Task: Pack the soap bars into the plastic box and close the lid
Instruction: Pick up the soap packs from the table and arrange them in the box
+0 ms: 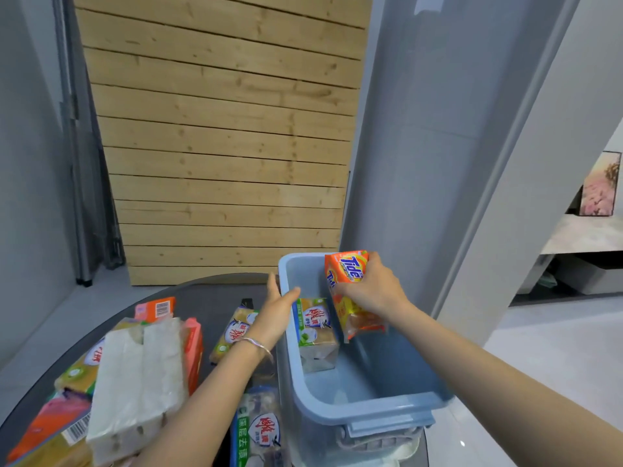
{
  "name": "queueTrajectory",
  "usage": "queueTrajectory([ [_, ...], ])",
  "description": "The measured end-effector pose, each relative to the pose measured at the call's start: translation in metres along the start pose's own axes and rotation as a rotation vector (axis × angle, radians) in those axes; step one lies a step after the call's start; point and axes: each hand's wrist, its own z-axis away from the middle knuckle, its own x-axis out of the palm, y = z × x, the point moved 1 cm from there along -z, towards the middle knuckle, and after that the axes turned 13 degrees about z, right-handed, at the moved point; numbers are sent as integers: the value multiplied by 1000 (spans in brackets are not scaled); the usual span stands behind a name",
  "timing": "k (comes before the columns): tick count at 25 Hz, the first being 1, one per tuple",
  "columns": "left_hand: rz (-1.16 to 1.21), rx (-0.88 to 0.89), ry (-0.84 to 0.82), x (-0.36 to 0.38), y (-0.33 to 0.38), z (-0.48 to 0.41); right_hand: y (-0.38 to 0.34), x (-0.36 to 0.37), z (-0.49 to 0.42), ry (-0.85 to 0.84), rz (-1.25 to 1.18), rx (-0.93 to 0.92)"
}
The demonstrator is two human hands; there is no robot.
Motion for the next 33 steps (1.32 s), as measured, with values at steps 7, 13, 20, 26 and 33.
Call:
queueTrajectory([
  [7,33,-6,-40,-5,-12,-8,7,41,-19,-195,287,67],
  [13,43,-4,-30,-6,-16,-11,23,63,-28,-354,-83,120],
  [20,58,5,-52,-9,-19,-11,26,21,-12,-282,423,-506],
  [26,31,8,-63,-11,-18,-10,37,48,-7,-621,746,-672],
  [33,-43,6,-32,-12,-10,-6,30,49,-10,-496,735,-673],
])
